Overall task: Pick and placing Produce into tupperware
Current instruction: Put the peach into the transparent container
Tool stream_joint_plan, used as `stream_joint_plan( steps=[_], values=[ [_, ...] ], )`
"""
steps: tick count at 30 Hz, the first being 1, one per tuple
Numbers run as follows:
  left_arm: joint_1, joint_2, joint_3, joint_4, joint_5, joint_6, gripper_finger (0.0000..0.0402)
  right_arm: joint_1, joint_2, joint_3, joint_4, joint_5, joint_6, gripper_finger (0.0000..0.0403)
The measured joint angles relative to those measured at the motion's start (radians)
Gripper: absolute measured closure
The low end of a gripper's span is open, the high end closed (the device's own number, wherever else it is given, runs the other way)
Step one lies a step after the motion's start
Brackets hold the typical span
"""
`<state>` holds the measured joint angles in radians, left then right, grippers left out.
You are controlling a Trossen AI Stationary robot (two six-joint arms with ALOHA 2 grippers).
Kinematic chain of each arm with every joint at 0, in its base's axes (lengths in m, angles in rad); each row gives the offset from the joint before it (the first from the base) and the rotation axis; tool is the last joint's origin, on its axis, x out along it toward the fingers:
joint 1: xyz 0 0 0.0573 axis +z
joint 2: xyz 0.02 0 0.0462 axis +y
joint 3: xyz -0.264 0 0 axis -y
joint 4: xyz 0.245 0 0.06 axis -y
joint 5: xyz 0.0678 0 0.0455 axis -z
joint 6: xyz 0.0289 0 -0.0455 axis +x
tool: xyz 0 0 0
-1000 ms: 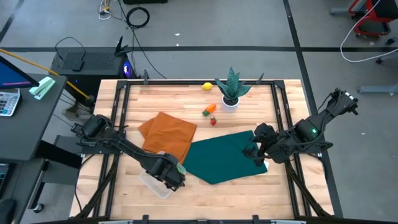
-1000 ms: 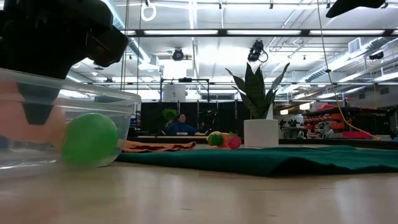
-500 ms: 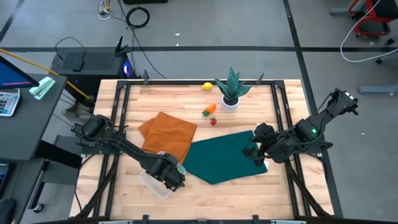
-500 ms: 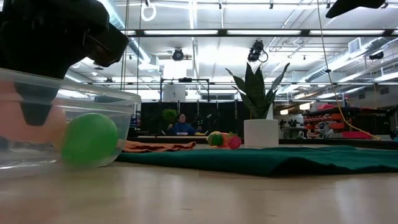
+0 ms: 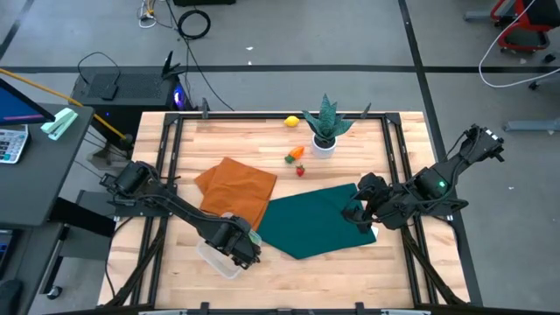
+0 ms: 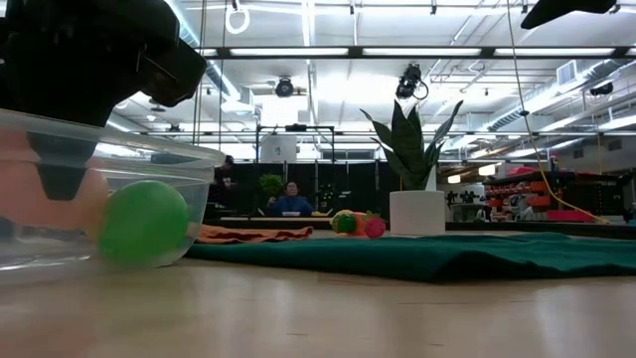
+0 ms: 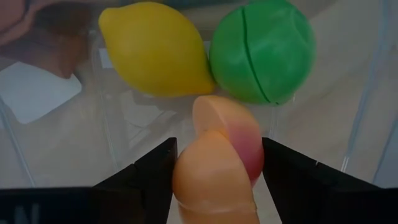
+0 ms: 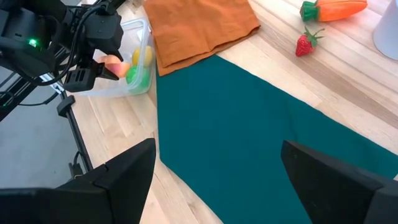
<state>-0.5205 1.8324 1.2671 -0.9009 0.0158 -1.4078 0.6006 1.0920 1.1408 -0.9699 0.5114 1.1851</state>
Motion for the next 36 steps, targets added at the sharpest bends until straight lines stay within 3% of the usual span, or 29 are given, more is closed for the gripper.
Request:
stream_joint_plan(
  steps=[25,36],
  values=[
    [0.0,0.0,0.0,0.036,0.001,-0.001,0.0171,0.0,0.0,0.0,0.0,0.0,0.0,0.009],
    [0.0,0.0,0.0,0.036,0.001,-0.021,0.0137,0.0,0.0,0.0,0.0,0.0,0.0,0.009]
  ],
)
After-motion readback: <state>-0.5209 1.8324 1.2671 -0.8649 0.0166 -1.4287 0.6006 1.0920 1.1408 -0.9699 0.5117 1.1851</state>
